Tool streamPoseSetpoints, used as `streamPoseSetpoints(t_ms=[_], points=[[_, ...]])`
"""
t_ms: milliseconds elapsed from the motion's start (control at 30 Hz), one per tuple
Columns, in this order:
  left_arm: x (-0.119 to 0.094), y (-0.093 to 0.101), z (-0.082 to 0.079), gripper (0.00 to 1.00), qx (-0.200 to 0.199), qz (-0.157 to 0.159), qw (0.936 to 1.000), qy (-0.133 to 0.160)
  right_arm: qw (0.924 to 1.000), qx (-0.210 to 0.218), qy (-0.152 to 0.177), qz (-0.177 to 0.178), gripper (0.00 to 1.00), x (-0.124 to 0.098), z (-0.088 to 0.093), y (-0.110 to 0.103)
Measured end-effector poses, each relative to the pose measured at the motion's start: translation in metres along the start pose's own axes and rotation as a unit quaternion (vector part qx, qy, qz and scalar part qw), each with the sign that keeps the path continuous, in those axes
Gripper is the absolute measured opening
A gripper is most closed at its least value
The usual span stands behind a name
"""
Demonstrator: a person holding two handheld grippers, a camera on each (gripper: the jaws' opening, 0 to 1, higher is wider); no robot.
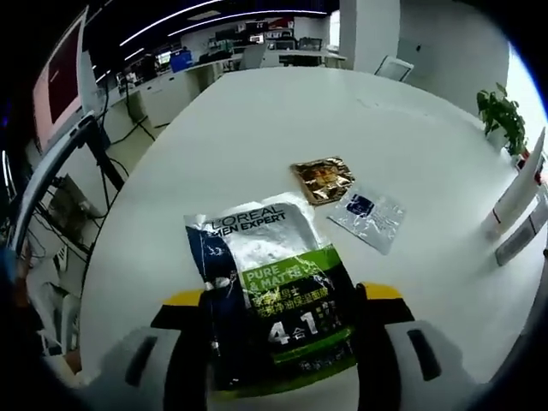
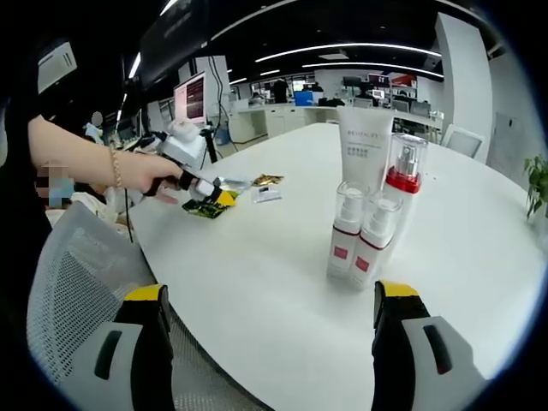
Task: Arrange the skincare products in the storage area until every visible bottle or jar stands upright without overlapping.
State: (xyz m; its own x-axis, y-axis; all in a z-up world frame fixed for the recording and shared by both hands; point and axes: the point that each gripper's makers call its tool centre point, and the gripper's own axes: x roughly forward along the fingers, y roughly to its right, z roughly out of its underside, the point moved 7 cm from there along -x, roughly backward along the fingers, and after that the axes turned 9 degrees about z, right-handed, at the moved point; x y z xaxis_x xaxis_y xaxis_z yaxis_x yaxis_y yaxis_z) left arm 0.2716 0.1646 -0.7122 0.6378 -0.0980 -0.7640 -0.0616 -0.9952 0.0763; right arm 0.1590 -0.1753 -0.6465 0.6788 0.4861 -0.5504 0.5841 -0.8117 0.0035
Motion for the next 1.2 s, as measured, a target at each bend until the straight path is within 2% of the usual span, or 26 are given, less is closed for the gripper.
streamPoseSetpoints(t_ms=[233, 433, 500, 600, 633, 667, 767, 833, 900, 967, 1067, 1133, 1200], points=[[0.003, -0.004, -0.002, 0.62, 0.010, 0.005, 0.9999, 0.009, 1.0000, -0.003, -0.001, -0.002, 0.98, 0.000, 0.000, -0.001], [0.005, 0.002, -0.002, 0.52, 0.024, 0.013, 0.9996, 0.009, 1.0000, -0.005, -0.002, -0.002, 0.98, 0.000, 0.000, -0.002], [0.006, 0.002, -0.002, 0.48, 0.029, 0.015, 0.9994, 0.010, 1.0000, -0.006, -0.002, -0.003, 0.98, 0.000, 0.000, -0.002], [0.004, 0.002, -0.001, 0.33, 0.035, 0.017, 0.9992, 0.010, 1.0000, -0.007, -0.003, -0.004, 0.98, 0.000, 0.000, -0.003], [0.003, 0.001, -0.001, 0.26, 0.035, 0.021, 0.9990, 0.018, 1.0000, -0.008, -0.003, -0.005, 0.98, 0.000, 0.000, -0.003], [0.003, 0.002, 0.000, 0.25, 0.012, 0.031, 0.9992, 0.021, 0.9999, -0.009, -0.003, -0.005, 0.98, 0.000, 0.000, -0.003], [-0.003, 0.005, 0.003, 0.21, 0.013, 0.037, 0.9990, 0.024, 0.9999, -0.011, -0.003, -0.008, 0.98, 0.000, 0.000, -0.004], [-0.006, 0.009, 0.004, 0.19, -0.013, 0.057, 0.9977, 0.033, 0.9999, -0.012, -0.002, -0.011, 0.98, 0.000, 0.000, -0.006], [-0.012, 0.011, 0.008, 0.18, -0.005, 0.060, 0.9977, 0.034, 0.9998, -0.014, -0.002, -0.014, 0.97, 0.000, 0.000, -0.007], [-0.017, 0.014, 0.009, 0.16, 0.002, 0.074, 0.9961, 0.048, 0.9998, -0.014, -0.001, -0.017, 0.97, 0.000, 0.000, -0.007], [-0.022, 0.015, 0.010, 0.15, -0.006, 0.092, 0.9942, 0.056, 0.9997, -0.014, 0.001, -0.021, 0.97, 0.000, 0.000, -0.009], [-0.031, 0.021, 0.006, 0.15, -0.003, 0.112, 0.9917, 0.064, 0.9996, -0.016, 0.003, -0.024, 0.97, -0.001, -0.001, -0.010], [-0.042, 0.025, 0.010, 0.15, 0.000, 0.123, 0.9899, 0.071, 0.9994, -0.016, 0.006, -0.029, 0.97, -0.001, -0.002, -0.011]])
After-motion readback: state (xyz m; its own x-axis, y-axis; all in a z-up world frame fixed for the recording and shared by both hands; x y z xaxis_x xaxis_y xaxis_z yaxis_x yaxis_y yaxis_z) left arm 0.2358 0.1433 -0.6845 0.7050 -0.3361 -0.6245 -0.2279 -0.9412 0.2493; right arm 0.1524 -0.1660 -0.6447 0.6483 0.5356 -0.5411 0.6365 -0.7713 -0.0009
